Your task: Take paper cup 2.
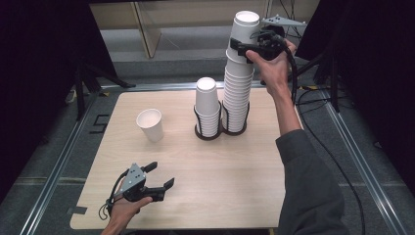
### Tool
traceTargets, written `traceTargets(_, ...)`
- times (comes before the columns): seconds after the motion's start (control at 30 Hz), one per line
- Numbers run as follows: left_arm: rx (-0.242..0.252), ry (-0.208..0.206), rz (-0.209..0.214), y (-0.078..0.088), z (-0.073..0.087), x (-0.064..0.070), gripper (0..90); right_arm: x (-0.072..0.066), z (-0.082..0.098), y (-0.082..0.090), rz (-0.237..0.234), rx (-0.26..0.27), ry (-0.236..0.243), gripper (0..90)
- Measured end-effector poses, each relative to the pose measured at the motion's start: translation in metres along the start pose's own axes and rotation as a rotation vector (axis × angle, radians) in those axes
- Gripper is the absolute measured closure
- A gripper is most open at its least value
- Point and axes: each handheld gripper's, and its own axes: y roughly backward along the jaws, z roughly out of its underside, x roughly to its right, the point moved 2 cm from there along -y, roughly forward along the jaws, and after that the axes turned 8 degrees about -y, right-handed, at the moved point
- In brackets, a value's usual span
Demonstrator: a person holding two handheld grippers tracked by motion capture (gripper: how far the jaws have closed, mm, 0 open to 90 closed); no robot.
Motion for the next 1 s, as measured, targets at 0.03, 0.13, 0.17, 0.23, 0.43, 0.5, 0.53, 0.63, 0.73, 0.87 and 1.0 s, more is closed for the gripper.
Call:
traceTargets(0.03,-0.008,0.002,-0.001,0.0,0.0,0.001,14.2,-0.001,-0.003,0.001,-0.001,0.008,0.001,17.3)
traceTargets(0.13,-0.008,0.001,0.001,0.0,0.0,0.001,14.3,-0.005,-0.011,0.005,0.006,0.027,0.007,17.3)
traceTargets(0.17,0.002,0.002,0.004,-0.001,0.0,0.002,14.3,-0.006,-0.014,0.006,0.004,0.036,0.012,17.3)
traceTargets(0.23,-0.007,0.0,0.002,0.0,0.0,0.002,14.3,-0.009,-0.021,0.009,-0.002,0.05,-0.002,17.3)
traceTargets(0.43,-0.013,-0.005,0.009,0.0,0.0,0.002,14.3,-0.017,-0.038,0.018,-0.004,0.088,0.008,17.3)
traceTargets(0.5,-0.013,-0.004,0.01,0.0,0.0,0.003,14.3,-0.02,-0.044,0.022,-0.004,0.106,0.002,17.3)
traceTargets(0.53,-0.013,-0.006,0.01,0.0,0.0,0.003,14.2,-0.02,-0.047,0.024,0.001,0.112,0.009,17.3)
traceTargets(0.63,-0.012,-0.006,0.011,0.0,0.0,0.003,14.3,-0.021,-0.054,0.031,0.002,0.133,0.015,17.3)
traceTargets(0.73,-0.014,-0.007,0.011,0.0,0.0,0.002,14.3,-0.021,-0.058,0.042,0.015,0.139,0.022,17.3)
traceTargets(0.87,-0.003,-0.003,0.013,-0.002,0.0,0.003,14.3,-0.017,-0.056,0.058,0.025,0.137,0.044,17.3)
traceTargets(1.0,-0.004,-0.002,0.013,-0.002,0.0,0.003,14.3,-0.013,-0.049,0.076,0.017,0.136,0.045,17.3)
